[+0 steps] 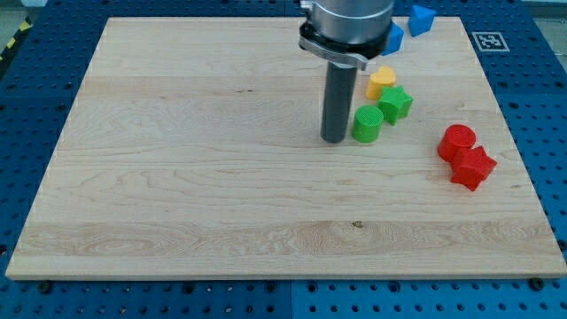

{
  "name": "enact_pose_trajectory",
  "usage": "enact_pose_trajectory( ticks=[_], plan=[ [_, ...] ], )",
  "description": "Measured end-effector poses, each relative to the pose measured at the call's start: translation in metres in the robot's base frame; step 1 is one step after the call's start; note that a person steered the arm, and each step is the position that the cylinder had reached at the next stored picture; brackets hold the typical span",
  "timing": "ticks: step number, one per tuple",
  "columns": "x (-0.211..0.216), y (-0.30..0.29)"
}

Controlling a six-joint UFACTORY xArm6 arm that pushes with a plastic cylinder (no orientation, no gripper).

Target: Place the green circle diagonal to the red circle

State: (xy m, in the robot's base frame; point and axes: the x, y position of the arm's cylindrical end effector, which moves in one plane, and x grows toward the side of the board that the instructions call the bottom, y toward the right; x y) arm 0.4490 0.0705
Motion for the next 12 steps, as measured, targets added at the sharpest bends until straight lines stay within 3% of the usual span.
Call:
enact_pose_trajectory(
  ticks=[1,2,3,4,6,8,9,12],
  plan=[
    [-0.003,0.04],
    [-0.004,0.044],
    [-0.002,-0.033],
    [-0.027,-0.044],
    [-0.065,0.027],
    [-0.059,0.036],
    [-0.054,0.071],
    [-0.015,0.023]
  ],
)
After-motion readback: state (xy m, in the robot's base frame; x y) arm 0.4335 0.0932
